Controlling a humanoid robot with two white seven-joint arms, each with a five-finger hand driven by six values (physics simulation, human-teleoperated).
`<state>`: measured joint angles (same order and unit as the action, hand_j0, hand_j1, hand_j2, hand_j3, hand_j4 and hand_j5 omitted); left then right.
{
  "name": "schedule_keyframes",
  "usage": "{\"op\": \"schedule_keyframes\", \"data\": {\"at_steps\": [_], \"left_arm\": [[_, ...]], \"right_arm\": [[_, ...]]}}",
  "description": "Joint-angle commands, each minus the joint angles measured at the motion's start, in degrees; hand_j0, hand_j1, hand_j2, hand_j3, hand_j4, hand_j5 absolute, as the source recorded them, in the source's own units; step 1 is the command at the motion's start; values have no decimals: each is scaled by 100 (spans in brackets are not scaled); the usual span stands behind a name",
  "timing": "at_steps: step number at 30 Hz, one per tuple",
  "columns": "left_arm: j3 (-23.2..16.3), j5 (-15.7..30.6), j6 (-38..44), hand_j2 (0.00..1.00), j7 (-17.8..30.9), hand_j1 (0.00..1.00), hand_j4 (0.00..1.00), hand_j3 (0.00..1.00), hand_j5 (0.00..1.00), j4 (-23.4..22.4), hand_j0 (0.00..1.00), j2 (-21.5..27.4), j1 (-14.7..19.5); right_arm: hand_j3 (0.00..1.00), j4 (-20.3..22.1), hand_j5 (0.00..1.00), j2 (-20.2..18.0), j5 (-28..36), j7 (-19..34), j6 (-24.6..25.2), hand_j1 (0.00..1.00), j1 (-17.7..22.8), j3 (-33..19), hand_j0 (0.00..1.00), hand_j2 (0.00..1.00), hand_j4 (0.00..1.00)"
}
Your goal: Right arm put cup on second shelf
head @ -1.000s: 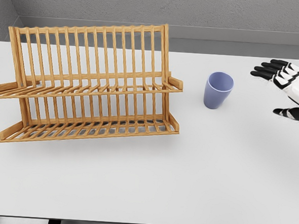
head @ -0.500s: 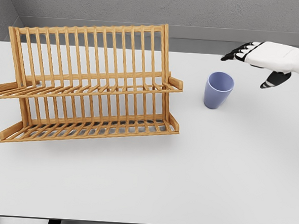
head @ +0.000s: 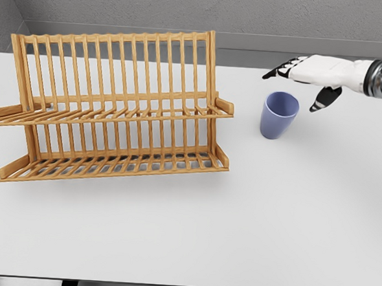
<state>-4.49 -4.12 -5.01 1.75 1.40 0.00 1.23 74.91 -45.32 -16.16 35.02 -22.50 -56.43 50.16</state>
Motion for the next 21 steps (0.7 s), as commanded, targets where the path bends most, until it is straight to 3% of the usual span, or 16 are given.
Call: {"op": "schedule_keyframes", "data": {"at_steps": [1,7,19,21], "left_arm": [[0,7,0,100,1,100,100,100,100,1,100,0,0],[0,7,0,100,1,100,100,100,100,1,100,0,0],[0,7,0,100,1,100,100,100,100,1,100,0,0],[0,-1,0,100,1,100,100,100,100,1,100,0,0]], "right_arm": [[100,-20,100,23,17,-2,-9,100,9,73,100,100,100],[100,-20,100,85,17,-2,-35,100,9,398,100,100,100],[100,-64,100,76,17,-2,26,100,18,495,100,100,100],[100,-248,100,94,17,-2,35,100,9,539,100,100,100]]}}
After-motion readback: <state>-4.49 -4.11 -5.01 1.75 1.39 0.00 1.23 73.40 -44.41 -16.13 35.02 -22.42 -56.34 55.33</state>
